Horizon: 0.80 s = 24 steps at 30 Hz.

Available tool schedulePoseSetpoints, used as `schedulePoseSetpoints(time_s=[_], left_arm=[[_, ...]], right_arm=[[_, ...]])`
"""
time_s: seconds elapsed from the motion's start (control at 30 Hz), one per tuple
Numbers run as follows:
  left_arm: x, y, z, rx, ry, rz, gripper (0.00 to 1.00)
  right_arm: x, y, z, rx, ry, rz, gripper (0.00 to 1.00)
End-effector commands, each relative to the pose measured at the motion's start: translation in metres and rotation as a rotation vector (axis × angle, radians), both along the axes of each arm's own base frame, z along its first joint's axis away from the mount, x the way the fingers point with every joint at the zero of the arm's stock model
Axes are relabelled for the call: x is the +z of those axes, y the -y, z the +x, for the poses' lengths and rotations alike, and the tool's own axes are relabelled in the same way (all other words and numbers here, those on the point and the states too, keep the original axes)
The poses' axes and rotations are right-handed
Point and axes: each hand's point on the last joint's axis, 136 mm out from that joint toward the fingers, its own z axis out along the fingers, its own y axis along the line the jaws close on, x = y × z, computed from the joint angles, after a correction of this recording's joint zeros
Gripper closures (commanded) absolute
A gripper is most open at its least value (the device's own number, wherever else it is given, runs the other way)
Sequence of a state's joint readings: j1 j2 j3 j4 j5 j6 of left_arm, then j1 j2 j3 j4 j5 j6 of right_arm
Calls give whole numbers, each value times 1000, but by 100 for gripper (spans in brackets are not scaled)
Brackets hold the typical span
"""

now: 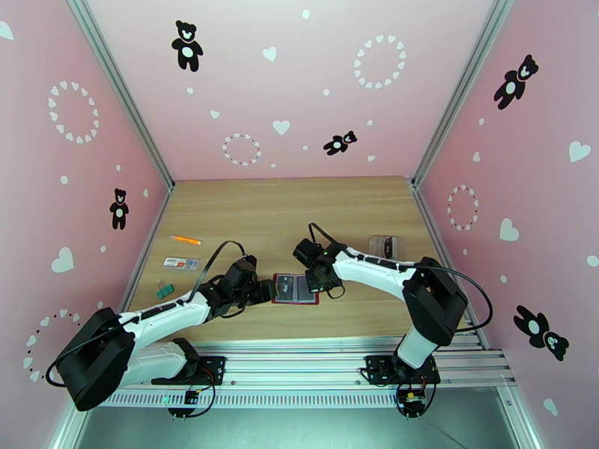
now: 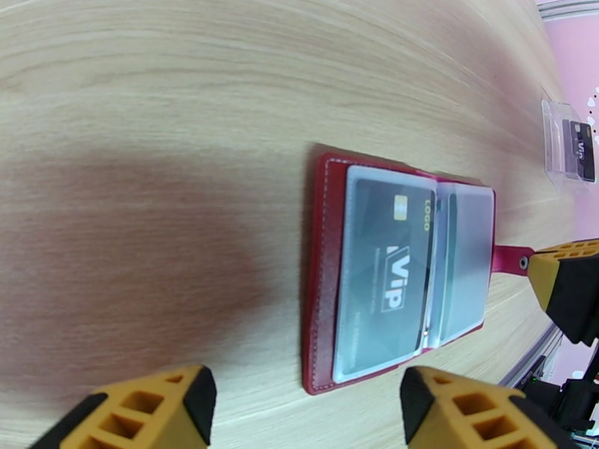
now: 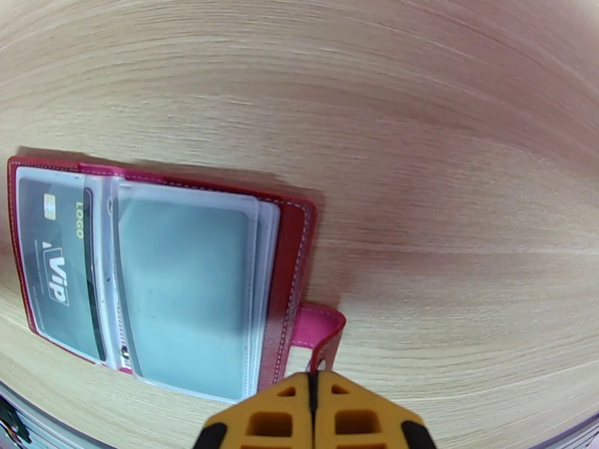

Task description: Put the credit cards into the card holder

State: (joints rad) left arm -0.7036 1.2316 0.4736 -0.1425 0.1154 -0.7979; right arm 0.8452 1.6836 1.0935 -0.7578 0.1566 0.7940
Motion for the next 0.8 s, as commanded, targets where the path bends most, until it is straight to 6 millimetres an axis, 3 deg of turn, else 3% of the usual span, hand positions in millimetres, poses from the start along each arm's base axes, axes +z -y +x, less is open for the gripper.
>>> schedulePoseSetpoints(time_s=[0.0, 0.47, 0.77], left_arm=[[-2, 6, 1, -5, -13, -18, 30], [-18, 41, 8, -79, -63, -76, 38], [7, 64, 14, -98, -19, -226, 42]], right_arm=[[5, 1, -2, -9, 4, 50, 100], [-2, -10, -3, -5, -20, 133, 100], [-5, -23, -5, 1, -43, 221, 100]])
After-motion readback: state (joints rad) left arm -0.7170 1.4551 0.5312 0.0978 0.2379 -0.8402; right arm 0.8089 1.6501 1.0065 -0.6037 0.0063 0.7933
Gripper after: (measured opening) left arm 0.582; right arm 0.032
